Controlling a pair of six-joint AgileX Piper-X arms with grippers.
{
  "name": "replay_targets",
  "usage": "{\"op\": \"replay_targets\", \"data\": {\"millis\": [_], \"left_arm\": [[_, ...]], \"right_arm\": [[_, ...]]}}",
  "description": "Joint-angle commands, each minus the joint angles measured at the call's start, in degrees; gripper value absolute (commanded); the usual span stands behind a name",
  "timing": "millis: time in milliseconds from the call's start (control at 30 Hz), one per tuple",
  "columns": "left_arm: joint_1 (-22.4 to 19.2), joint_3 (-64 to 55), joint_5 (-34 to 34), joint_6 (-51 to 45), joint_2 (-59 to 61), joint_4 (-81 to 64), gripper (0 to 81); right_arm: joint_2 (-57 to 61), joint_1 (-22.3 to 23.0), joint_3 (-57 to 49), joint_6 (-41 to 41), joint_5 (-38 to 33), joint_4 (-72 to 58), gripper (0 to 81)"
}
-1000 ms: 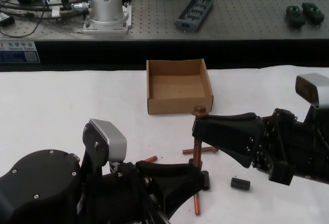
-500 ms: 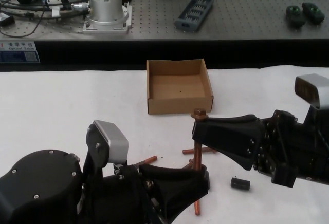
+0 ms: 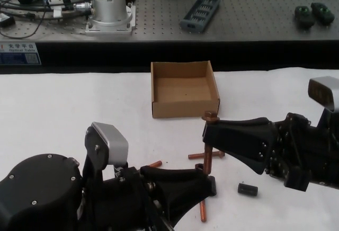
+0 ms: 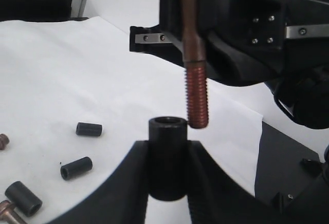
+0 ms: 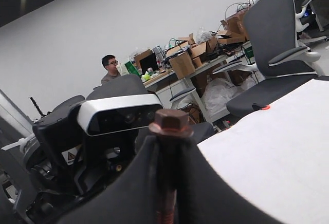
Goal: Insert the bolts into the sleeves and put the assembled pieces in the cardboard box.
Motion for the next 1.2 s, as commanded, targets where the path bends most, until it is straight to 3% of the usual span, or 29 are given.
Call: {"op": "replay_targets", "data": {"millis": [0,267,533,1167], "left_arm": [[0.1,-0.5,1.5,-0.5,0.0,-2.4,0.6],[0.1,-0.5,7.5,-0.5,0.0,-2.4,0.6],[0.1,-0.5,8.7,-0.9,0.0,4.5,0.6],[0.1,-0.5,7.2,-2.2,0.0,-1.0,0.6]], "right_arm": [[0.1,-0.6,0.1,3.0,2.0,-2.1,4.3],[0.1,-0.6,0.1,3.0,1.8,-2.1,4.3],[0.1,-0.7,0.1,3.1,1.5,-2.1,4.3],[0.1,-0.7,0.1,3.5,1.4,-2.1,4.3]]}}
